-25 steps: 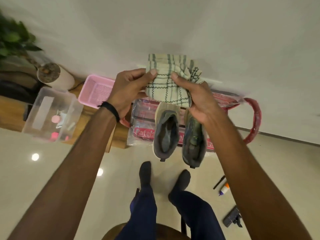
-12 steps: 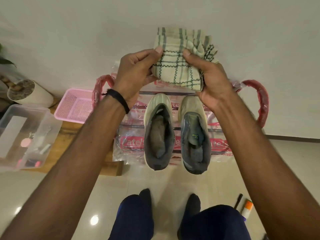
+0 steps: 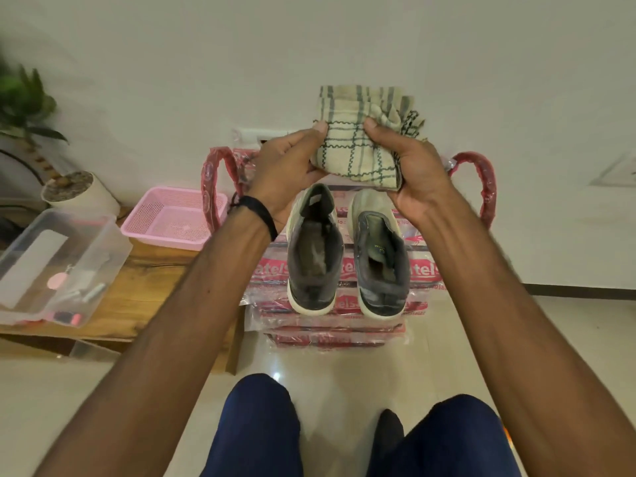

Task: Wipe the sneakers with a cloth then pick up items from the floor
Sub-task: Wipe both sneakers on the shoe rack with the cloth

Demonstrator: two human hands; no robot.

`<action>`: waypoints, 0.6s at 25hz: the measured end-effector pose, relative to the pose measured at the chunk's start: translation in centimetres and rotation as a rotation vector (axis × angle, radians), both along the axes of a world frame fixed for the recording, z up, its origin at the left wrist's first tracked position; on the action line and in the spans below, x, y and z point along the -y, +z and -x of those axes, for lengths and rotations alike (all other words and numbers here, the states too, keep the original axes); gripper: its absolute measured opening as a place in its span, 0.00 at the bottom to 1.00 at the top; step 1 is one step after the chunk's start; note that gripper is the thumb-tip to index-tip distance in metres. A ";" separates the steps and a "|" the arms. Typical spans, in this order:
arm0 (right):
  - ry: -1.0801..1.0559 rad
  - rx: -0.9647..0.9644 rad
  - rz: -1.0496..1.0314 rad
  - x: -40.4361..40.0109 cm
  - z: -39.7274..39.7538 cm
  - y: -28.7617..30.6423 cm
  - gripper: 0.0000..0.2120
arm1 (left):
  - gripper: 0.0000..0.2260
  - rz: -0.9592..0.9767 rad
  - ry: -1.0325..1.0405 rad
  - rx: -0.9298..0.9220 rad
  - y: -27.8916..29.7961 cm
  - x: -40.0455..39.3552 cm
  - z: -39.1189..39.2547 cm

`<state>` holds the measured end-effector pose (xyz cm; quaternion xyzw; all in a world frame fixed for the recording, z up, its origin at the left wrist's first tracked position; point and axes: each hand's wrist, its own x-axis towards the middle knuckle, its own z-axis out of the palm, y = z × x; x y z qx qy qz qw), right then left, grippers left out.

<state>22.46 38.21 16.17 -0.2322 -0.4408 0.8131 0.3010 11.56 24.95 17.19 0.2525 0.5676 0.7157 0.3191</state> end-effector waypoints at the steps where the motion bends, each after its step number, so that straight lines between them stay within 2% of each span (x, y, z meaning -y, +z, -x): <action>1: -0.005 -0.009 0.002 1.0 -1.0 0.4 0.22 | 0.13 -0.006 -0.007 -0.004 0.3 0.9 -1.1; 6: -0.022 0.001 0.029 6.3 -6.5 2.8 0.18 | 0.11 0.037 -0.039 -0.045 2.7 5.1 -5.9; 9: -0.034 -0.009 0.030 8.1 -8.5 3.6 0.19 | 0.13 0.054 -0.094 -0.034 3.8 7.0 -7.6; 13: -0.064 0.004 0.047 8.1 -9.6 3.3 0.20 | 0.11 0.051 -0.066 0.010 2.8 7.7 -8.3; 15: -0.069 -0.014 0.057 7.2 -9.9 2.9 0.20 | 0.08 0.122 -0.003 -0.030 1.3 7.1 -8.2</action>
